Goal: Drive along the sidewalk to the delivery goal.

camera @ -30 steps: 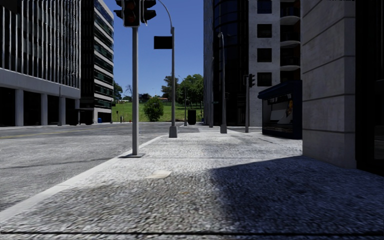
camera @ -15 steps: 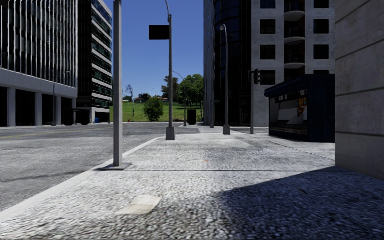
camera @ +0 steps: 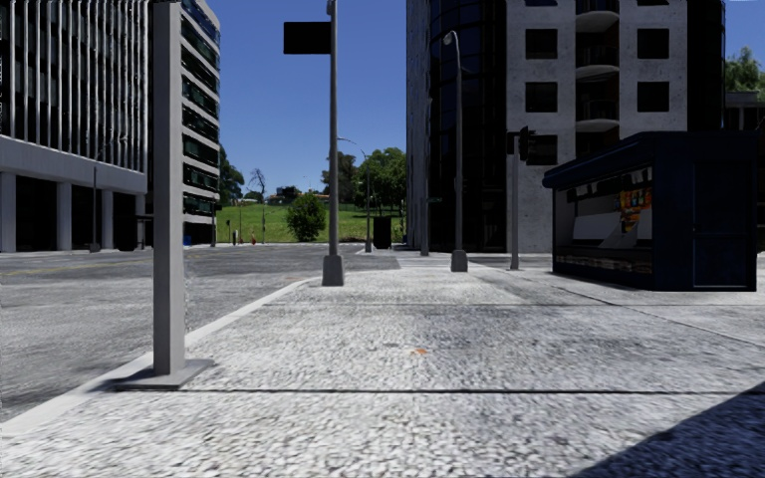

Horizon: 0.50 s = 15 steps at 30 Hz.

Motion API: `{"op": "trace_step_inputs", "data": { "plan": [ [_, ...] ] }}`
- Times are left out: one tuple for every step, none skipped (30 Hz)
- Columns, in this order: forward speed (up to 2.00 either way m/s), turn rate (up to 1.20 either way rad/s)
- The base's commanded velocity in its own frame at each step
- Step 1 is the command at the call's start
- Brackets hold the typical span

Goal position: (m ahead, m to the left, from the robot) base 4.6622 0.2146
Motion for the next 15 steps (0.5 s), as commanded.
{"op": "trace_step_inputs", "data": {
  "plan": [
    [2.00,0.00],
    [2.00,0.00],
    [2.00,0.00],
    [2.00,0.00],
    [2.00,0.00],
    [2.00,0.01],
    [2.00,0.01],
    [2.00,0.05],
    [2.00,0.06],
    [2.00,0.07],
    [2.00,0.07],
    [2.00,0.11],
    [2.00,0.13],
    [2.00,0.14],
    [2.00,0.10]
  ]
}}
